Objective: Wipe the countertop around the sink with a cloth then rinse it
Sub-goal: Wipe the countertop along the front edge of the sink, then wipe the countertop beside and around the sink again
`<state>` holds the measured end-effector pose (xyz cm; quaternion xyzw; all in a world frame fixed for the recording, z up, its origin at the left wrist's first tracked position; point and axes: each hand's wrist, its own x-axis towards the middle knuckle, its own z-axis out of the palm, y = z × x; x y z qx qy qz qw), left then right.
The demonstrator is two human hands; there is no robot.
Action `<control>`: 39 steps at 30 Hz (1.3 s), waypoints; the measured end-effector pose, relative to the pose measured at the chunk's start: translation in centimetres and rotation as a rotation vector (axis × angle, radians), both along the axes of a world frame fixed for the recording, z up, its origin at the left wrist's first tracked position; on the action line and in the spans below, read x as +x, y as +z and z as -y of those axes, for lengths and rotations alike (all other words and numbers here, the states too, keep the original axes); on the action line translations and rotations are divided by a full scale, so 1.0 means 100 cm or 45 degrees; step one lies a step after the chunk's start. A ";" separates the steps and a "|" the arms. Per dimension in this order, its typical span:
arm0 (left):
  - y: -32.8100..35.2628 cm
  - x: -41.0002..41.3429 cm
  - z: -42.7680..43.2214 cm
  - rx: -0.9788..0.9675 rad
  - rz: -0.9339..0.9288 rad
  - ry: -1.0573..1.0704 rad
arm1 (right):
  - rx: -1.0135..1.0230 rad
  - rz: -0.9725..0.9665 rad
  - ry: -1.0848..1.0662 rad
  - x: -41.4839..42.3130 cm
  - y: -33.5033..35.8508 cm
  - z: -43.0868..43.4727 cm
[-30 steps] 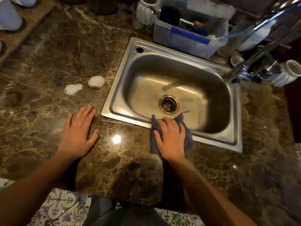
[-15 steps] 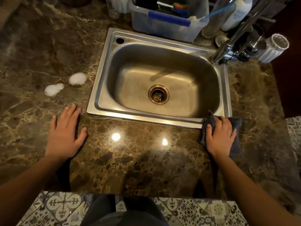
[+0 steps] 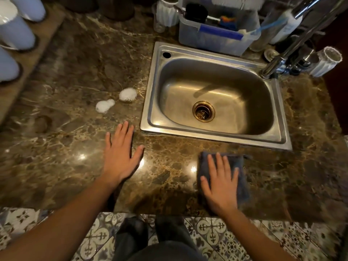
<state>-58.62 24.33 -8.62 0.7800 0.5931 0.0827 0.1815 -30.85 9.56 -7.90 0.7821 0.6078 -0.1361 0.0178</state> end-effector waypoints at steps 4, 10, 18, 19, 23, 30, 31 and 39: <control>0.011 -0.016 0.011 -0.049 0.250 -0.049 | -0.011 -0.049 0.284 -0.087 -0.001 -0.004; 0.008 -0.094 0.015 0.055 0.113 0.020 | 0.020 -0.191 0.884 -0.182 0.000 -0.018; -0.005 -0.125 0.007 -0.016 -0.049 0.095 | 0.083 -0.185 0.738 -0.240 -0.006 -0.114; -0.004 -0.125 0.006 -0.015 -0.029 0.099 | 0.090 -0.184 0.691 -0.241 -0.005 -0.127; -0.004 -0.124 0.004 -0.042 0.005 0.153 | 0.091 -0.151 0.579 -0.246 -0.005 -0.164; -0.005 -0.125 0.004 -0.044 0.084 0.165 | 0.127 -0.148 0.423 -0.259 -0.010 -0.182; -0.004 -0.125 0.004 -0.026 0.117 0.161 | 0.125 -0.136 0.404 -0.261 -0.010 -0.181; 0.034 -0.089 -0.019 0.156 0.546 0.715 | 0.217 -0.658 0.526 -0.222 0.014 -0.123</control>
